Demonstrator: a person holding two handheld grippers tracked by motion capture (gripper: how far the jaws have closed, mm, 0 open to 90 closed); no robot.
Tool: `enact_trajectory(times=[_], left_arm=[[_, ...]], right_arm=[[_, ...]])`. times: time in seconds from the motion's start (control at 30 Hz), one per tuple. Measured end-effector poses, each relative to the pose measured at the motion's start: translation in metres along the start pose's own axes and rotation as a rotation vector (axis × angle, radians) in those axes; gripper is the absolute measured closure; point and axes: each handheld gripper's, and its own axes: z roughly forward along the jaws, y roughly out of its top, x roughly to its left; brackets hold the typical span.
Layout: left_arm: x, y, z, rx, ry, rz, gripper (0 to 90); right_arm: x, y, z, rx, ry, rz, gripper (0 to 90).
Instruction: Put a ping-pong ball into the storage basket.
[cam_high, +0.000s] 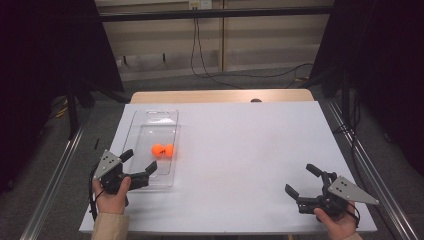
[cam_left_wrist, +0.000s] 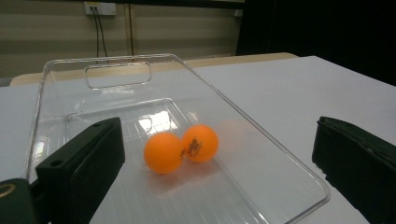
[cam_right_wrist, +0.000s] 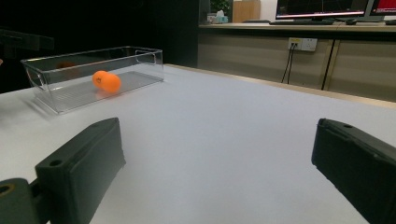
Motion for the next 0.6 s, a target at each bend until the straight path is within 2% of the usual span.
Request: enact_trajectory(times=[0.33, 0.6], left_arm=[[-0.0026, -0.0026, -0.0026, -0.015, -0.009, 0.016, 2.4], [-0.0061, -0.0040, -0.0043, -0.026, -0.016, 0.010, 2.4]], right_arm=[[-0.0002, 0.0003, -0.0005, -0.001, -0.002, 0.000, 1.7], [-0.0002, 0.0004, -0.0016, -0.001, -0.004, -0.003, 1.7]])
